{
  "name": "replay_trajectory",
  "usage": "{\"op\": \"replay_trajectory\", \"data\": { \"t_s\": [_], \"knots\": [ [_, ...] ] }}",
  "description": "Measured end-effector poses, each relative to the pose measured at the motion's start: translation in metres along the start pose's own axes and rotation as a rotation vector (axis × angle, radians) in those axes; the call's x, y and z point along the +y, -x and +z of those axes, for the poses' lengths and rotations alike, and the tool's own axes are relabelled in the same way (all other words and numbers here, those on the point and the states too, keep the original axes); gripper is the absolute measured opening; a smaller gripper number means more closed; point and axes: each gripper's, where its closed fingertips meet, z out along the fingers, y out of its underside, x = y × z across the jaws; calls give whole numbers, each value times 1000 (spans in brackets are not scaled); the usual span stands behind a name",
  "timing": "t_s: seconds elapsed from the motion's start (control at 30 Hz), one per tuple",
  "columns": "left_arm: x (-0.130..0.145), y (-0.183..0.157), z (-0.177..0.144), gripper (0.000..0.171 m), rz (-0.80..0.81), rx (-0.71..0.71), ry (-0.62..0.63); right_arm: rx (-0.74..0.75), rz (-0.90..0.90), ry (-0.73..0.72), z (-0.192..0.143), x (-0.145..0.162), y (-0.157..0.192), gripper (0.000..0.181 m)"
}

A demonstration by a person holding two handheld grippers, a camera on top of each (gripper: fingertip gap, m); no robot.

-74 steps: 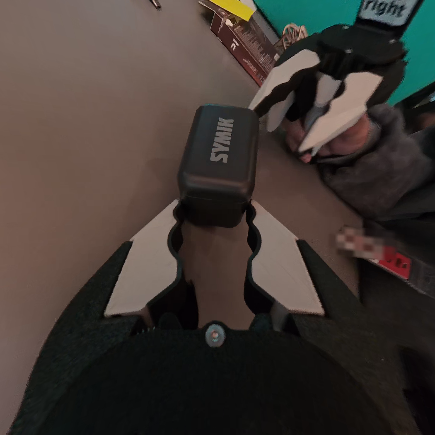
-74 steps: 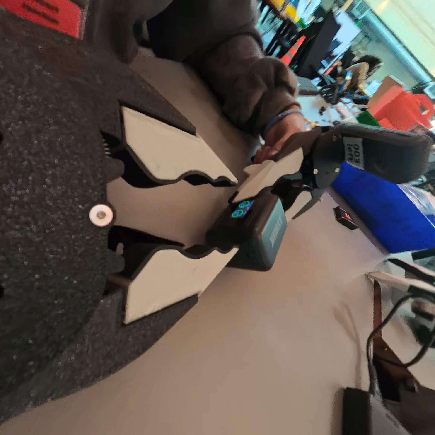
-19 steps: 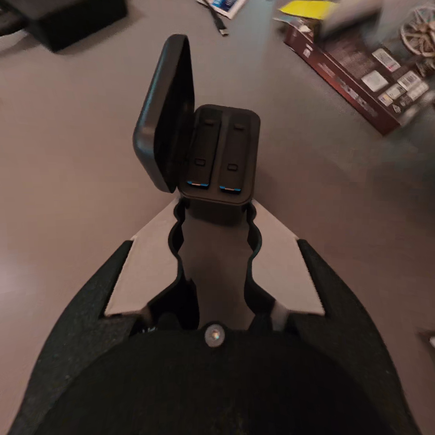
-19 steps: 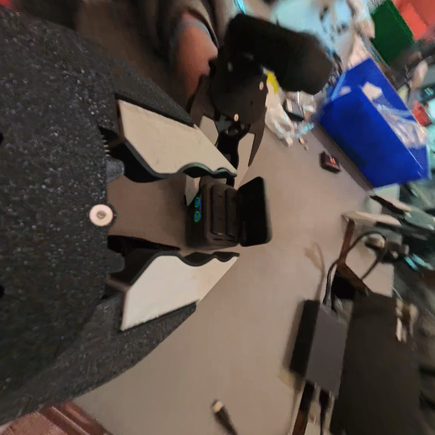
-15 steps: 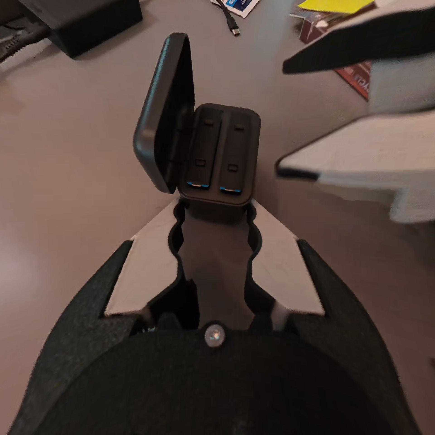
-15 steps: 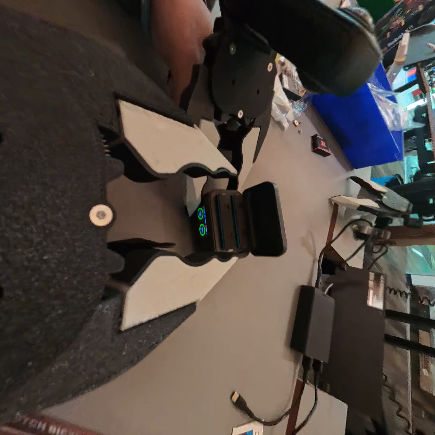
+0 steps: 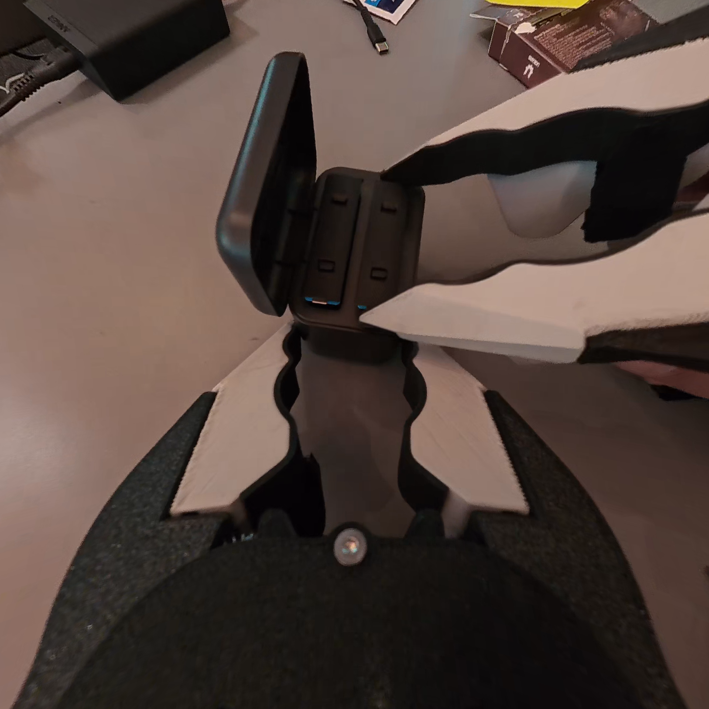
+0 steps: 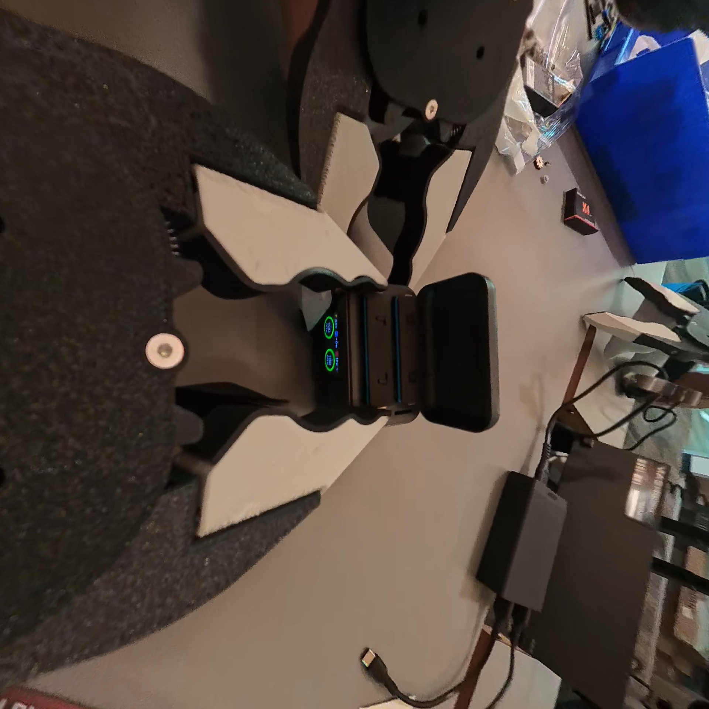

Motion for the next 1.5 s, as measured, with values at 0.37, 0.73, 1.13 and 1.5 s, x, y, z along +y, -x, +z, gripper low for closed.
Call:
{"op": "replay_trajectory", "data": {
  "t_s": [0.37,0.73,1.13,1.5],
  "knots": [
    [-1,0,1,52,22,-6,2,-35,121,-55,-6,-11,-2,57],
    [-1,0,1,53,22,1,3,-45,184,-209,-44,-69,-16,57],
    [-1,0,1,53,16,8,3,-47,202,-175,-45,-62,-20,58],
    [-1,0,1,53,14,13,2,-17,168,406,-56,46,-40,59]
  ]
}}
